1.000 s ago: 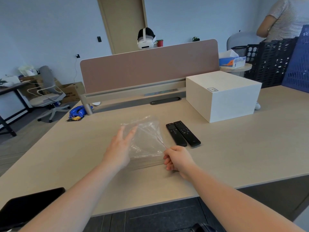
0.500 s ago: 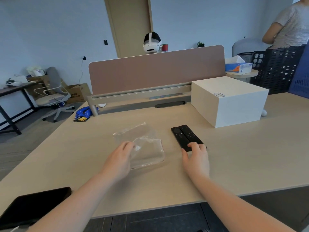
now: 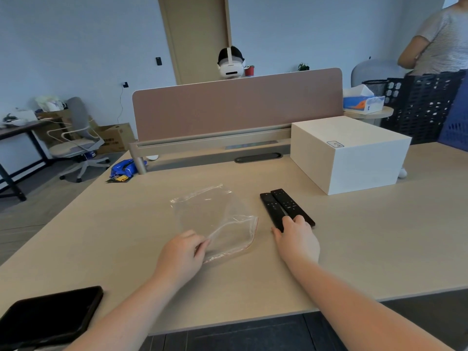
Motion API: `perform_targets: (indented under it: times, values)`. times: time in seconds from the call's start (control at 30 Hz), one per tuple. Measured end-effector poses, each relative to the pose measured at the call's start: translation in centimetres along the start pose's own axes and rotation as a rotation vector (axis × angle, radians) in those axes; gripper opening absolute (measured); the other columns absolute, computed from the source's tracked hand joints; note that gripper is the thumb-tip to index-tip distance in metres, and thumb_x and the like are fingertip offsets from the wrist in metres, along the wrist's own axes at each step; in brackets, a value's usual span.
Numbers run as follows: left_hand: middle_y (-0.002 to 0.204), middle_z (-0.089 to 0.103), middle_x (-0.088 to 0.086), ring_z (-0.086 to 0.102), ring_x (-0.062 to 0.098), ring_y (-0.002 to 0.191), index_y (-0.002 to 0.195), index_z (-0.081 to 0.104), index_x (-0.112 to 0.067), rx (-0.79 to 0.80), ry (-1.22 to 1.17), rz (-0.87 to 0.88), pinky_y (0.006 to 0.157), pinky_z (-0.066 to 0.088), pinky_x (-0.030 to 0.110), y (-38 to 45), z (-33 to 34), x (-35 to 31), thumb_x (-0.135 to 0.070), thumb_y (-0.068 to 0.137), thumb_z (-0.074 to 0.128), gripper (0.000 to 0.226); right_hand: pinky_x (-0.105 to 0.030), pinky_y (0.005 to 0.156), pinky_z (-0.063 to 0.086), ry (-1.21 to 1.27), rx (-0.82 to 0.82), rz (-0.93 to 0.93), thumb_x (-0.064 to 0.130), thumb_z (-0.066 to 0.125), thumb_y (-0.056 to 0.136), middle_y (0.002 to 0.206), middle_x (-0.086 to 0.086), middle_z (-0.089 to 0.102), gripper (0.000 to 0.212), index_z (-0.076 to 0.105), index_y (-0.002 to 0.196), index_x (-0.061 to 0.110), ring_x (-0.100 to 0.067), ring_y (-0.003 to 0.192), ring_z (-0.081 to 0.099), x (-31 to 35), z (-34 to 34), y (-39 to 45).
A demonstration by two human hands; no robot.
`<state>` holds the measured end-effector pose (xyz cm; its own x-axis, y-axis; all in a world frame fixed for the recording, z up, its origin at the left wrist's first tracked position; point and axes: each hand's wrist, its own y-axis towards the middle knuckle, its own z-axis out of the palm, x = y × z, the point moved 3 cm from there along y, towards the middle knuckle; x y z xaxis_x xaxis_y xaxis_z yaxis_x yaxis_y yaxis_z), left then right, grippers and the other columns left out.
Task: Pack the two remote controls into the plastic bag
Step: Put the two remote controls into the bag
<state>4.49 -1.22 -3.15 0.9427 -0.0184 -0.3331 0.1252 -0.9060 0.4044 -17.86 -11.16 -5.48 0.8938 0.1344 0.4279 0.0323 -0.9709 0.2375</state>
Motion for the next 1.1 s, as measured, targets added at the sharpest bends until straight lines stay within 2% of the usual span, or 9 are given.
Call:
perform_targets:
  times: [0.2, 0.3, 0.4, 0.5, 0.6, 0.7, 0.9, 0.97, 1.1]
  values:
    - [0.056, 0.034, -0.009, 0.045, 0.024, 0.065, 0.067, 0.062, -0.007, 0.070, 0.008, -0.027, 0.058, 0.030, 0.030, 1.1, 1.0, -0.6, -0.020, 0.090, 0.052, 0.027, -0.031, 0.061, 0.040, -0.042, 0.034, -0.010, 0.028, 0.042, 0.096, 0.100, -0.011, 0.064, 0.023, 0.054, 0.098, 0.008, -0.029, 0.096, 0.056, 0.3, 0.4, 0.7]
    - [0.068, 0.048, 0.002, 0.052, 0.031, 0.074, 0.076, 0.063, -0.005, 0.106, -0.013, -0.018, 0.060, 0.036, 0.033, 1.4, 1.5, -0.7, -0.008, 0.088, 0.047, 0.020, -0.033, 0.070, 0.047, 0.142, 0.012, 0.060, 0.025, 0.048, 0.093, 0.104, -0.012, 0.066, 0.026, 0.060, 0.106, 0.005, -0.031, 0.097, 0.060, -0.1, -0.5, 0.6]
    - [0.073, 0.049, 0.002, 0.054, 0.032, 0.079, 0.079, 0.063, -0.008, 0.114, 0.003, -0.035, 0.061, 0.038, 0.034, 1.6, 1.6, -0.9, -0.009, 0.088, 0.046, 0.020, -0.032, 0.078, 0.049, 0.399, -0.027, 0.136, 0.022, 0.053, 0.092, 0.104, -0.010, 0.069, 0.029, 0.063, 0.112, 0.004, -0.028, 0.095, 0.062, -0.4, -2.3, 0.0]
    - [0.080, 0.060, 0.005, 0.056, 0.031, 0.084, 0.083, 0.066, -0.013, 0.077, 0.030, -0.092, 0.065, 0.043, 0.035, 2.0, 1.1, -1.2, -0.016, 0.089, 0.048, 0.019, -0.026, 0.076, 0.048, 0.665, -0.091, 0.157, 0.021, 0.059, 0.090, 0.095, 0.000, 0.070, 0.029, 0.064, 0.118, 0.014, -0.013, 0.080, 0.062, -0.1, -4.6, -1.1]
    - [0.087, 0.069, 0.008, 0.059, 0.031, 0.085, 0.087, 0.067, -0.014, 0.010, 0.054, -0.166, 0.068, 0.046, 0.036, 2.4, 0.6, -1.1, -0.022, 0.089, 0.051, 0.018, -0.016, 0.073, 0.050, 0.827, -0.098, 0.049, 0.018, 0.064, 0.088, 0.082, 0.020, 0.062, 0.027, 0.067, 0.115, 0.021, 0.009, 0.069, 0.060, 1.1, -6.8, -2.8]
    - [0.083, 0.069, 0.011, 0.060, 0.034, 0.081, 0.083, 0.068, -0.010, -0.060, 0.040, -0.221, 0.065, 0.046, 0.037, 2.7, 0.1, -1.2, -0.022, 0.088, 0.052, 0.020, 0.000, 0.067, 0.048, 0.852, -0.047, -0.092, 0.014, 0.067, 0.086, 0.085, 0.021, 0.065, 0.024, 0.070, 0.108, 0.022, 0.017, 0.071, 0.060, 2.2, -8.2, -4.4]
    - [0.080, 0.069, 0.016, 0.056, 0.033, 0.072, 0.079, 0.067, -0.005, -0.090, -0.065, -0.342, 0.064, 0.046, 0.037, 3.4, -0.8, -1.1, -0.011, 0.085, 0.052, 0.017, 0.005, 0.069, 0.043, 0.716, 0.015, -0.227, 0.013, 0.069, 0.084, 0.085, 0.016, 0.066, 0.021, 0.074, 0.103, 0.018, -0.003, 0.078, 0.066, 3.1, -9.3, -5.2]
    - [0.083, 0.071, 0.016, 0.059, 0.035, 0.078, 0.082, 0.069, -0.006, -0.113, -0.098, -0.334, 0.067, 0.047, 0.037, 3.5, -1.1, -1.2, -0.010, 0.085, 0.054, 0.016, 0.001, 0.073, 0.045, 0.624, 0.014, -0.278, 0.014, 0.068, 0.084, 0.087, 0.011, 0.067, 0.022, 0.073, 0.105, 0.016, -0.007, 0.081, 0.066, 3.5, -9.1, -5.3]
    - [0.084, 0.069, 0.015, 0.060, 0.034, 0.081, 0.082, 0.070, -0.005, -0.134, -0.118, -0.238, 0.071, 0.050, 0.040, 3.2, -1.2, -2.4, -0.012, 0.085, 0.057, 0.015, -0.029, 0.086, 0.054, 0.515, 0.071, -0.290, 0.018, 0.065, 0.086, 0.101, -0.002, 0.072, 0.024, 0.071, 0.110, 0.015, -0.017, 0.091, 0.066, 4.2, -7.1, -5.0]
